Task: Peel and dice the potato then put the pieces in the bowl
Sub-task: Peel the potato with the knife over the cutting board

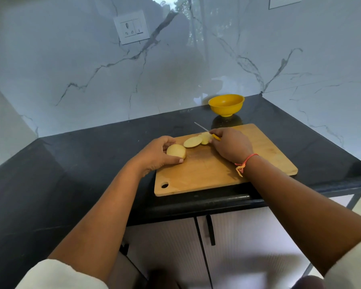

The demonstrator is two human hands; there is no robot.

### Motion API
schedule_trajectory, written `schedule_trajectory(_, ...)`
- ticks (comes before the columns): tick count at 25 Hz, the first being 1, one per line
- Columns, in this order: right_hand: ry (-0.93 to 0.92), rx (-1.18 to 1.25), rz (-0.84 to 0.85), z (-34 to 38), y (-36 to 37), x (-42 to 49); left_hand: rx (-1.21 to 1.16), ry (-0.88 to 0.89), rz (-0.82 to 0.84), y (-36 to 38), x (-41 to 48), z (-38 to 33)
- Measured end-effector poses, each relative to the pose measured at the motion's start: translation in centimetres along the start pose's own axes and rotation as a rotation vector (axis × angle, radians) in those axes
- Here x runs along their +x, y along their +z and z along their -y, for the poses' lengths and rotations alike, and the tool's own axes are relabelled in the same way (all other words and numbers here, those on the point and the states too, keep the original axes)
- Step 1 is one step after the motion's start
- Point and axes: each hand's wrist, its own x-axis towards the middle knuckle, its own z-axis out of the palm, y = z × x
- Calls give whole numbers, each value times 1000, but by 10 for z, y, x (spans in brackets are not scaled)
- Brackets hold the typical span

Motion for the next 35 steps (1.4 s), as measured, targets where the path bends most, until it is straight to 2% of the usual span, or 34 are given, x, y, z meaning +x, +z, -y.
schedule_trajectory(5,5,86,-84,4,-2,-3,-54,27,-177,19,-8,11)
schedule_trajectory(9,-52,126,34,24,-4,-23,-106,67,-246,28,-14,14)
schedule_trajectory(13,-94,33,175,51,-1,-41,-149,94,-215,27,-16,13)
schedule_trajectory(21,-146,-395,234,66,-3,-51,-157,118,-267,30,-18,18)
schedule_trajectory(29,-78,-463,267,86,-5,-49,-146,153,-303,32,-19,18)
schedule_trajectory(35,-121,-503,274,93,-5,-34,-162,143,-309,32,-15,21)
